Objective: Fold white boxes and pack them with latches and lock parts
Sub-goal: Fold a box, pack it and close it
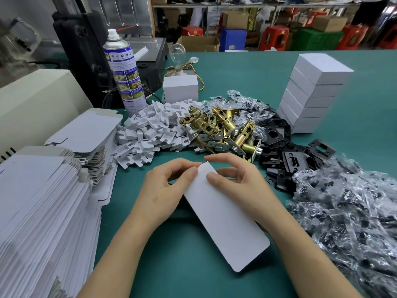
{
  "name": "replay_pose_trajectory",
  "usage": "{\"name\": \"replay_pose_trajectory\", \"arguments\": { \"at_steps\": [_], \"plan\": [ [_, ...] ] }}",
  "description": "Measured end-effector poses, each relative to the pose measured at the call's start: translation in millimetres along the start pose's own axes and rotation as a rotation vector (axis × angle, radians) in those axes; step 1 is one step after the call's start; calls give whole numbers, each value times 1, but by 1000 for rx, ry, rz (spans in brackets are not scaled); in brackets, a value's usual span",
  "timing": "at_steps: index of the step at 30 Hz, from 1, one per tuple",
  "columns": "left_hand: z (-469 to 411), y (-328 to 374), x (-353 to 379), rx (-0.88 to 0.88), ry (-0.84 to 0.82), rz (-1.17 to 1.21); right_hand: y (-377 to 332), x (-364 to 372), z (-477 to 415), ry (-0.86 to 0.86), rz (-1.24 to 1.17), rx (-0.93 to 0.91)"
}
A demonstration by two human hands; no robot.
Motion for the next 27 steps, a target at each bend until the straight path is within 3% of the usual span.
{"name": "replay_pose_trajectory", "arguments": {
  "at_steps": [7, 15, 24, 27],
  "plan": [
    [3, 6, 3, 48, 9, -119, 3, 0, -1, -6, 9, 24],
    [1, 0, -2, -14, 122, -45, 9, -7, -2, 64, -94, 68],
    [3, 0, 0, -7, 68, -99, 8, -5, -2, 52, -51, 68],
    [1, -4, 2, -54, 41, 4, 8, -6, -1, 72, -114, 96]
  ]
}}
Point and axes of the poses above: each hand's wrist, its own z-axis away from the middle knuckle, its own x-axis out of the palm, y = z × x, the point moved 6 cm from there along -z, towards the middle knuckle, and after that the axes turned 11 degrees about z, right-handed, at the moved point
